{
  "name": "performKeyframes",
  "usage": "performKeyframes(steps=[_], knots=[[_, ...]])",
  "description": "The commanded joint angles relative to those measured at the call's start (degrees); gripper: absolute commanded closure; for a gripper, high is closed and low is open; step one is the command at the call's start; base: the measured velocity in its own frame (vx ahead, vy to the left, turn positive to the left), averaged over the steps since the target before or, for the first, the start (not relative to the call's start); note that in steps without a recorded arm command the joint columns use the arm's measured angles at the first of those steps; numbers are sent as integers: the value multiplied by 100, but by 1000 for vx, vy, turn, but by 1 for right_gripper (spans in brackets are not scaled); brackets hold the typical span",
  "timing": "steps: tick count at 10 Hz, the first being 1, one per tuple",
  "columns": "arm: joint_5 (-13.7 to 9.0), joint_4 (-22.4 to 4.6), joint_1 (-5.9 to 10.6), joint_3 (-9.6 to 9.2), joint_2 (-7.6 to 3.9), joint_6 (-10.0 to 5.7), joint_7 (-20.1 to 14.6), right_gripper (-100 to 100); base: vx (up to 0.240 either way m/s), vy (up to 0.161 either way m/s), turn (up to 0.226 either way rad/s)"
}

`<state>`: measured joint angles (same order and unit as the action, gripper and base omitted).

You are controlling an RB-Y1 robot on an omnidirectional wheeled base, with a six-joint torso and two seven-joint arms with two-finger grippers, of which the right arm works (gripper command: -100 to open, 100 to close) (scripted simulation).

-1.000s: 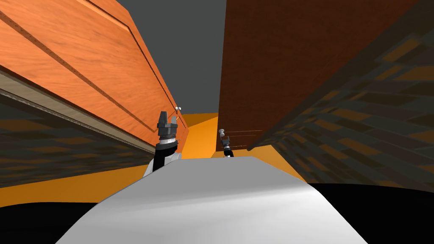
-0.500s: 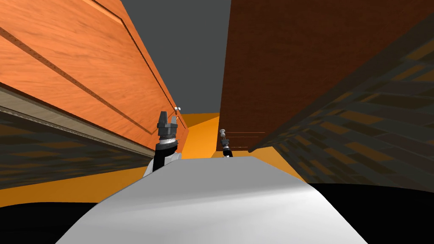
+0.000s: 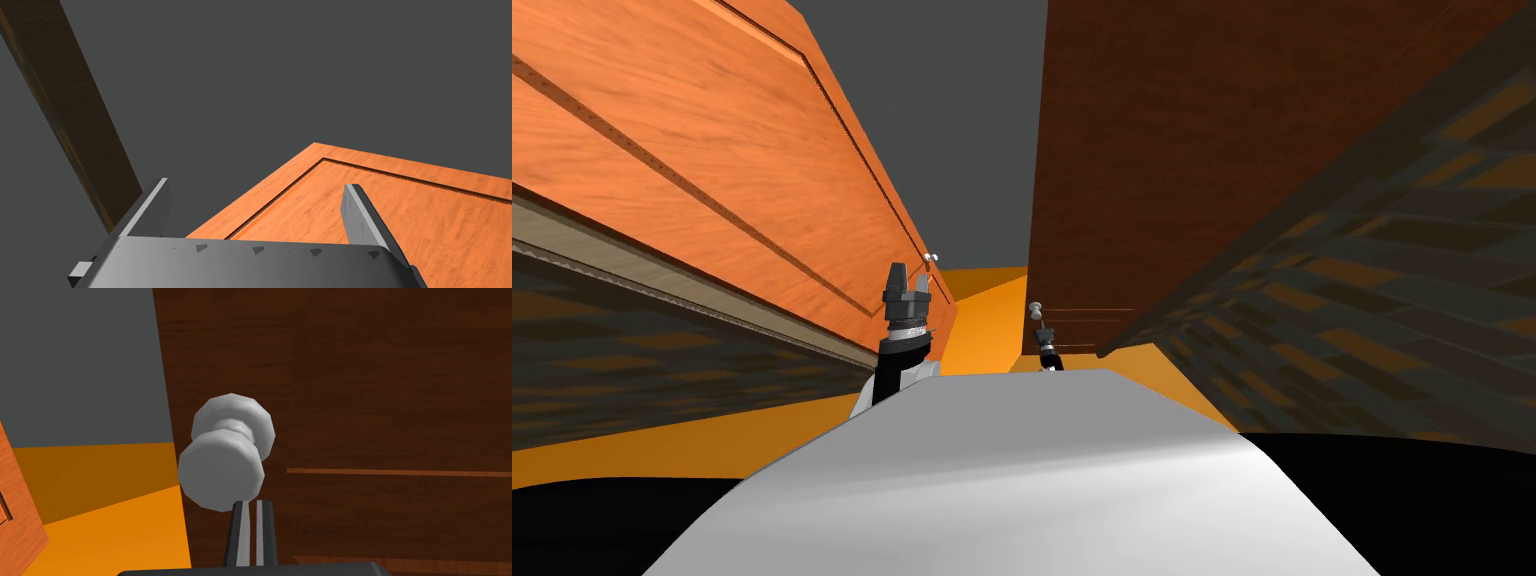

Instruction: Push the door open

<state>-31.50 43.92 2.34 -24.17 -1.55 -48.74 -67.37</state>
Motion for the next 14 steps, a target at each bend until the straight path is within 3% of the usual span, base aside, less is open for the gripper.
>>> performKeyframes(steps=[1, 2, 5, 6, 7, 10, 12, 14], knots=[[-17, -49, 23, 19, -57, -6, 22, -100, -195, 53, -79], [-32, -31, 19, 34, -23, 12, 40, -100, -184, 32, -47], [-65, 11, 10, 68, 302, 50, 81, -100, -186, 28, -49], [-57, 34, -12, 59, 229, 53, 85, -100, -63, 10, -7], [-63, 20, -7, 69, 84, 31, 68, -100, 64, 20, 29], [-72, -1, 4, 86, -33, -2, 43, -100, 178, 17, 18], [-80, -19, 15, 101, -46, -32, 22, -100, 220, 4, 28], [-89, -39, 26, 117, 33, -64, -2, -100, 195, 19, 29]])
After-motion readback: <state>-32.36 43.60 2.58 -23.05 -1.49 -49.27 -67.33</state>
